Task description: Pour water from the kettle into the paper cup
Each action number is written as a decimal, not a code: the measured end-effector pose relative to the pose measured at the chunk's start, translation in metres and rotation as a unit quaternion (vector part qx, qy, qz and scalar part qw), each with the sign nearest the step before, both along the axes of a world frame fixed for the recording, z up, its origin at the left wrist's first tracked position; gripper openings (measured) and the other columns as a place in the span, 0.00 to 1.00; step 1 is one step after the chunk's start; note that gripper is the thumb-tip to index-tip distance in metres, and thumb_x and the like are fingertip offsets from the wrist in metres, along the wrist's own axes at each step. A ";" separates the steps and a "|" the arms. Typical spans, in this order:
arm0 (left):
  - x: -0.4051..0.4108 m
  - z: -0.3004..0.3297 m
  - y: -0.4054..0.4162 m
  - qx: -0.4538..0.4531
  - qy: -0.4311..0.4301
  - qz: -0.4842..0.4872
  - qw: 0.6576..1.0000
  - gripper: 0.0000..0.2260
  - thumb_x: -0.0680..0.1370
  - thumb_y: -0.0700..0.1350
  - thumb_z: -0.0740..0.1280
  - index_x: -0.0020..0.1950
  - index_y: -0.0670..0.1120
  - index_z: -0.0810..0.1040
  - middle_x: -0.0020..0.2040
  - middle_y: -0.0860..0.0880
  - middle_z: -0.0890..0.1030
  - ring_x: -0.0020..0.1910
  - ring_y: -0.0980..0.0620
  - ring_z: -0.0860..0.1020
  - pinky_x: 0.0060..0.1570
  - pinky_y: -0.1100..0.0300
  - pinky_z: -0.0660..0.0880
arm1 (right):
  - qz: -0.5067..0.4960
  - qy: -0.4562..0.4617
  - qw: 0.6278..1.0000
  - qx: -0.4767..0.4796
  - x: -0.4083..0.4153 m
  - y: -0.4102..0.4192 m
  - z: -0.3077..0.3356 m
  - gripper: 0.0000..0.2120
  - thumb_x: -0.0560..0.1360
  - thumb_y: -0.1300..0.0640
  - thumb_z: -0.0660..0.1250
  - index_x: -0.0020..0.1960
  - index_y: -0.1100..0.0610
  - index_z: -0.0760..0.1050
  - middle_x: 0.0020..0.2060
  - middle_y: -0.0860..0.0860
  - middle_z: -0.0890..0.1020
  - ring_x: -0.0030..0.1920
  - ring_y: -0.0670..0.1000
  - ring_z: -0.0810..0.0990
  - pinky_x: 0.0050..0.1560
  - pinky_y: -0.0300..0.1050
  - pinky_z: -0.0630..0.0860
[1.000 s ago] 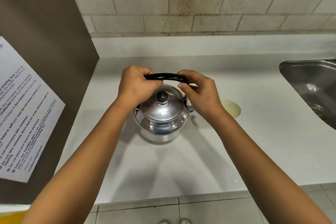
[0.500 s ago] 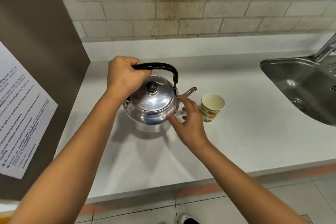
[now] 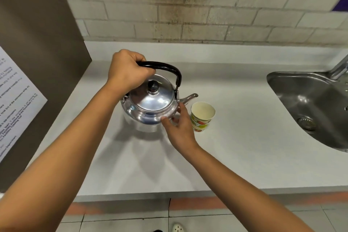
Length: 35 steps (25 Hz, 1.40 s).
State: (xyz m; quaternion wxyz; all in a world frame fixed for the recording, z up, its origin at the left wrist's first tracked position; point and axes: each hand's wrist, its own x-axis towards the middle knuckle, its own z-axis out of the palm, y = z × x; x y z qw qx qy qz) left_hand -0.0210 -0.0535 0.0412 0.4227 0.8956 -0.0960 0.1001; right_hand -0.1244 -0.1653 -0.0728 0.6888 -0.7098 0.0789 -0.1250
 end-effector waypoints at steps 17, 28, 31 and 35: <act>0.010 0.015 -0.052 0.152 -0.017 -0.059 0.986 0.10 0.62 0.43 0.70 0.23 0.50 0.72 0.21 0.51 0.69 0.24 0.53 0.68 0.24 0.65 0.63 | 0.001 0.046 0.995 0.091 0.018 -0.019 -0.013 0.24 0.71 0.63 0.67 0.64 0.55 0.64 0.61 0.56 0.75 0.56 0.54 0.78 0.53 0.39 0.76; 0.009 0.028 -0.071 0.242 -0.060 -0.114 0.962 0.10 0.64 0.44 0.68 0.24 0.50 0.71 0.23 0.49 0.70 0.26 0.48 0.70 0.23 0.65 0.61 | -0.006 0.049 0.989 0.141 0.028 -0.014 -0.015 0.21 0.71 0.63 0.67 0.61 0.55 0.64 0.48 0.42 0.76 0.48 0.49 0.80 0.51 0.44 0.76; 0.008 0.029 -0.073 0.253 -0.069 -0.122 0.957 0.12 0.63 0.43 0.68 0.22 0.51 0.69 0.22 0.50 0.69 0.24 0.52 0.69 0.23 0.65 0.60 | -0.003 0.048 0.986 0.158 0.029 -0.012 -0.016 0.21 0.71 0.63 0.67 0.61 0.55 0.64 0.48 0.41 0.76 0.48 0.49 0.80 0.55 0.49 0.76; 0.006 0.030 -0.076 0.273 -0.090 -0.134 0.948 0.08 0.63 0.42 0.68 0.26 0.50 0.71 0.22 0.52 0.67 0.25 0.53 0.67 0.23 0.65 0.58 | 0.000 0.049 0.985 0.163 0.031 -0.011 -0.016 0.20 0.71 0.64 0.66 0.59 0.53 0.64 0.49 0.40 0.74 0.46 0.45 0.80 0.59 0.53 0.76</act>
